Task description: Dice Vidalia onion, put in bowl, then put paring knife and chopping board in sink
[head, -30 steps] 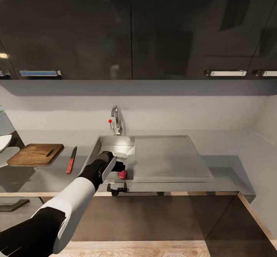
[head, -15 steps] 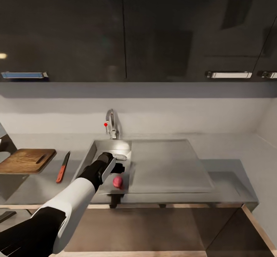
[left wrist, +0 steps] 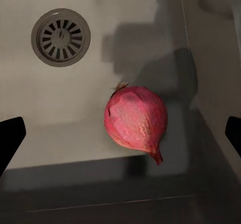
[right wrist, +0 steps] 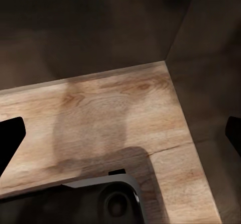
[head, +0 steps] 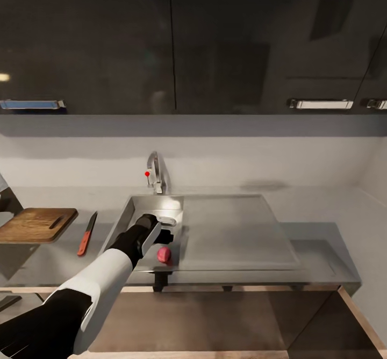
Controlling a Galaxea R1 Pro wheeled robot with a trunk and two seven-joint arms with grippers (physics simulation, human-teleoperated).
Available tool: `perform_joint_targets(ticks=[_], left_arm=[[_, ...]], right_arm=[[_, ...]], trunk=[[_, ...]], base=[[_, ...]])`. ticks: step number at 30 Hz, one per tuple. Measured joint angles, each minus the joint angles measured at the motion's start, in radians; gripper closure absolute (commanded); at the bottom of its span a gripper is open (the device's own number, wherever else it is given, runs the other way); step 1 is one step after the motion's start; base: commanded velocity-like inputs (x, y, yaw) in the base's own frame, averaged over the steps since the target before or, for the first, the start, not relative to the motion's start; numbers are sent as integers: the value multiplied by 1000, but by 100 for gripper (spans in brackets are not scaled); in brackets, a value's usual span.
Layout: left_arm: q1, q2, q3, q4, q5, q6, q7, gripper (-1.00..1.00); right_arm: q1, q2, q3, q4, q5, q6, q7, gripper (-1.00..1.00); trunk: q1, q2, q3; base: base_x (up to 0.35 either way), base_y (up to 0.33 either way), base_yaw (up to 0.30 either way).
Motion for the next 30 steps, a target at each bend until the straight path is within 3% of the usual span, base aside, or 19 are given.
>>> perform_joint_targets(ticks=[30], left_arm=[[0,-1,-1,26,0,-2,-1,-100]], right_arm=[[0,2,0,0,-1,28,0,-100]], trunk=[[0,0,-47]], base=[[13,0,0]])
